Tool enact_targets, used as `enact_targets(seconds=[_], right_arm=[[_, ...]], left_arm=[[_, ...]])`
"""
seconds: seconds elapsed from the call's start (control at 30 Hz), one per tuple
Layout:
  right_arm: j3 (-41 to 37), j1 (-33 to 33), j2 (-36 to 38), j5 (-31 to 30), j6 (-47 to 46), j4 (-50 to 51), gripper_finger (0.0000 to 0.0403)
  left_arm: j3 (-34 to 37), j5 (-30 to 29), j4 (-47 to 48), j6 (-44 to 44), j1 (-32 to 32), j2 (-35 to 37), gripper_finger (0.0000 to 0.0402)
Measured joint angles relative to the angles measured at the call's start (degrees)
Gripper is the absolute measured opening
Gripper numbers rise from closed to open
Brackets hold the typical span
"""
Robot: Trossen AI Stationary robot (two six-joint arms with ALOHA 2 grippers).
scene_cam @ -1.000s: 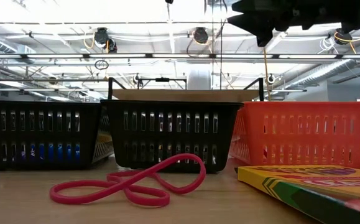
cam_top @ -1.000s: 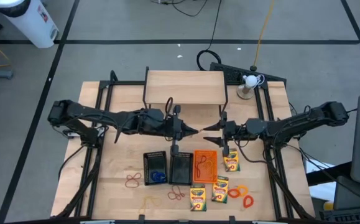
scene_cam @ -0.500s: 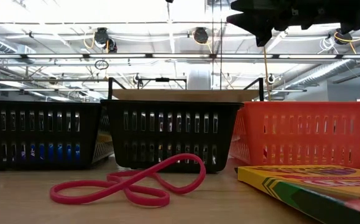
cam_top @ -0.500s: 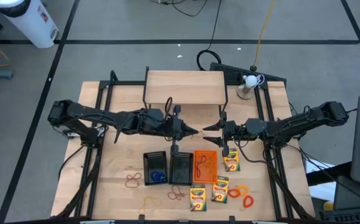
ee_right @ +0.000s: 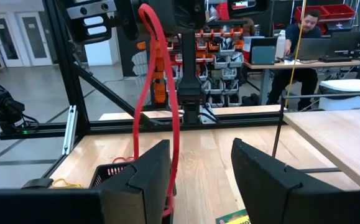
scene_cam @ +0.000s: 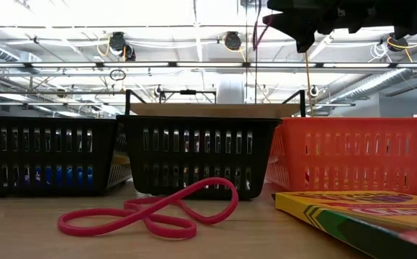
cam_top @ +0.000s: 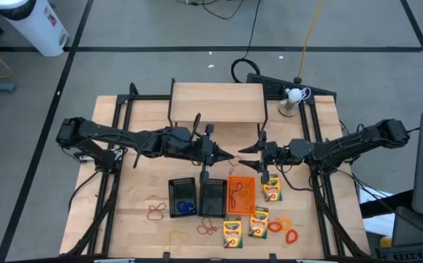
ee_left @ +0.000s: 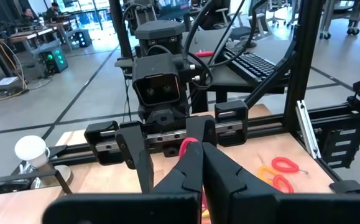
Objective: Pick & Place Office Desk Supplies
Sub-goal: Put the red rubber band into the orange bin
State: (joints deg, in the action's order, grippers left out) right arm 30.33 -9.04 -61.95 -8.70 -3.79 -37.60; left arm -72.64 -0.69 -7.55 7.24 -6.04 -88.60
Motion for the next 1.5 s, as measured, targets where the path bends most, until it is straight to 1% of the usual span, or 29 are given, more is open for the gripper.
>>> enact_targets(seconds=[0.87, 0.93, 1.03, 1.3, 1.37, 1.5], right_arm=[[0.0, 0.0, 0.0, -0.1, -0.4, -1.0, 0.0157], [0.0, 0.0, 0.0, -0.1, -0.4, -1.0, 0.0147], [0.0, 0.0, 0.0, -0.2, -0.2, -1.3, 0.0118], [0.0, 0.0, 0.0, -0.2, 0.1, -1.5, 0.0015], [0.0, 0.0, 0.0, -0.2, 0.4, -1.5, 0.0005], [0.0, 0.0, 0.0, -0.2, 0.3, -1.5, 0.0008]], left_arm=[[0.0, 0.8, 0.0, -0.4, 0.0, 0.0, 0.0000], [0.0, 0.8, 0.0, -0.4, 0.0, 0.0, 0.0000], [0.0, 0.8, 0.0, -0.4, 0.0, 0.0, 0.0000], [0.0, 0.8, 0.0, -0.4, 0.0, 0.0, 0.0000], [0.0, 0.8, 0.0, -0.4, 0.0, 0.0, 0.0000], [0.0, 0.8, 0.0, -0.4, 0.0, 0.0, 0.0000]])
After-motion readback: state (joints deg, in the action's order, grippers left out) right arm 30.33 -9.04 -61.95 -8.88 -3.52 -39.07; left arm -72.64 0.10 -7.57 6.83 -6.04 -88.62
